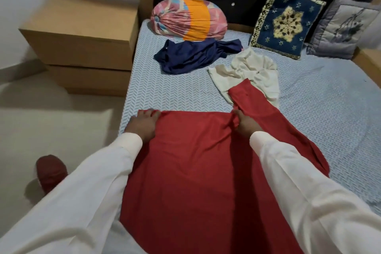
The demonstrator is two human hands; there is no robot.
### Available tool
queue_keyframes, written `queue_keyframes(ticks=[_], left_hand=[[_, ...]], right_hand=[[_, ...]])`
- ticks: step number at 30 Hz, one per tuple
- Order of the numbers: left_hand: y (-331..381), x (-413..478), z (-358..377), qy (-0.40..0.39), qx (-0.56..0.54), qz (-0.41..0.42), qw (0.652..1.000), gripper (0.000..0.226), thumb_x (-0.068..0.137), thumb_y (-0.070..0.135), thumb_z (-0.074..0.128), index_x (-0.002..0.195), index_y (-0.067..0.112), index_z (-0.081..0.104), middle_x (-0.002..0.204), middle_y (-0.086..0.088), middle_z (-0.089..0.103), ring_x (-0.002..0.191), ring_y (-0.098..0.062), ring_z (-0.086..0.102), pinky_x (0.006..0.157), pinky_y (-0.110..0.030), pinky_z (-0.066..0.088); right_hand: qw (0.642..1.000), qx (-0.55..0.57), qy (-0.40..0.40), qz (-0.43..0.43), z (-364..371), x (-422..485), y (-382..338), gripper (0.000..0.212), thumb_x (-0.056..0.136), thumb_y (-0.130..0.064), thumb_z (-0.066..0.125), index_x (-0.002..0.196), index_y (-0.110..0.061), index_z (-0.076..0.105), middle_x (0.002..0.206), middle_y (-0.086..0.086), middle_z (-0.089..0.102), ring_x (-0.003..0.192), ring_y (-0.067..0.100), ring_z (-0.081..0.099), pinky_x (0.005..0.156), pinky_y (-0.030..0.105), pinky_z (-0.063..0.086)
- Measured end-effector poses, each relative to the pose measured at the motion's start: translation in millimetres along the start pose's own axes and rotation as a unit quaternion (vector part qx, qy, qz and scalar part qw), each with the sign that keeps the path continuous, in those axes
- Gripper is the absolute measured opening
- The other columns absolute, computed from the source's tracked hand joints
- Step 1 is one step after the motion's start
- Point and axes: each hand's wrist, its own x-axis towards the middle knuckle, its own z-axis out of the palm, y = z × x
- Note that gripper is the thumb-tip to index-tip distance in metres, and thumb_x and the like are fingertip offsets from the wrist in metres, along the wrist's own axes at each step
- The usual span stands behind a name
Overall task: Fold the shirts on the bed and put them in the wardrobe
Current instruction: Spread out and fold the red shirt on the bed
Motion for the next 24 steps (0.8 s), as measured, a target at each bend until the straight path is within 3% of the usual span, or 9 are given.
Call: queue_keyframes(ticks=[3,6,9,11,13,16,18,20,24], left_hand=[[-19,44,-17,-0.011,-0.022,0.029,0.999,0.079,0.091,0.023,0.053,0.158,0.021,0.011,0.162,-0.009,0.020,0.148,-0.032,0.020,0.116,-0.052,0.025],[-30,72,-24,-0.082,-0.095,0.019,0.992,0.085,0.075,0.038,0.073,0.150,0.028,0.033,0.143,-0.008,0.048,0.132,-0.032,0.044,0.108,-0.047,0.039],[-37,86,-36,-0.139,-0.113,0.045,0.983,0.051,0.069,0.044,0.082,0.113,0.024,0.064,0.111,0.001,0.065,0.101,-0.022,0.061,0.089,-0.036,0.051],[-43,89,-49,-0.179,-0.144,0.066,0.971,0.027,0.075,0.041,0.081,0.090,0.021,0.071,0.090,0.003,0.071,0.082,-0.015,0.065,0.076,-0.028,0.051],[-56,90,-59,-0.216,-0.206,0.057,0.953,0.023,0.078,0.036,0.081,0.082,0.018,0.069,0.079,0.004,0.071,0.071,-0.014,0.065,0.068,-0.025,0.050],[-82,90,-60,-0.246,-0.311,0.003,0.918,0.021,0.079,0.023,0.082,0.084,0.015,0.063,0.075,-0.005,0.062,0.061,-0.016,0.056,0.061,-0.027,0.048],[-93,88,-54,-0.218,-0.332,-0.029,0.917,0.021,0.080,0.021,0.082,0.083,0.016,0.062,0.071,-0.003,0.057,0.058,-0.014,0.050,0.055,-0.024,0.044],[-99,90,-45,-0.142,-0.326,-0.037,0.934,0.022,0.079,0.019,0.083,0.079,0.015,0.061,0.068,0.001,0.057,0.057,-0.012,0.048,0.050,-0.020,0.039],[-95,89,-24,0.032,-0.287,-0.097,0.952,0.027,0.067,0.025,0.089,0.075,0.017,0.063,0.083,-0.001,0.068,0.077,-0.018,0.062,0.066,-0.029,0.049]], right_hand=[[0.996,-0.064,-0.050,-0.021,-16,34,-10,0.070,0.089,-0.013,0.062,0.152,-0.028,0.036,0.136,0.017,0.060,0.118,0.037,0.060,0.094,0.038,0.047],[0.986,-0.136,-0.089,-0.039,-24,52,-16,0.050,0.086,-0.008,0.058,0.132,-0.027,0.054,0.127,0.010,0.065,0.109,0.032,0.063,0.082,0.032,0.047],[0.978,-0.161,-0.130,-0.034,-31,63,-23,0.033,0.085,-0.009,0.062,0.116,-0.021,0.062,0.110,0.006,0.068,0.099,0.031,0.067,0.076,0.031,0.050],[0.977,-0.151,-0.149,-0.011,-36,68,-27,0.024,0.083,-0.008,0.062,0.105,-0.018,0.065,0.094,0.008,0.073,0.082,0.029,0.073,0.074,0.035,0.059],[0.982,-0.128,-0.137,0.006,-41,71,-31,0.015,0.082,-0.011,0.060,0.094,-0.018,0.065,0.080,0.008,0.074,0.068,0.025,0.074,0.069,0.037,0.062],[0.989,-0.117,-0.093,0.021,-43,74,-38,0.009,0.080,-0.017,0.060,0.088,-0.018,0.061,0.068,0.001,0.073,0.064,0.018,0.073,0.068,0.030,0.057],[0.987,-0.129,-0.089,0.037,-42,76,-42,0.009,0.080,-0.020,0.058,0.088,-0.019,0.060,0.067,-0.001,0.073,0.066,0.016,0.073,0.069,0.028,0.055],[0.985,-0.143,-0.079,0.049,-39,80,-44,0.012,0.081,-0.023,0.057,0.092,-0.019,0.061,0.076,0.000,0.074,0.075,0.019,0.073,0.072,0.029,0.055],[0.986,-0.158,0.010,0.053,-22,85,-39,0.028,0.083,-0.028,0.059,0.110,-0.021,0.061,0.112,0.012,0.068,0.102,0.034,0.065,0.079,0.034,0.048]])
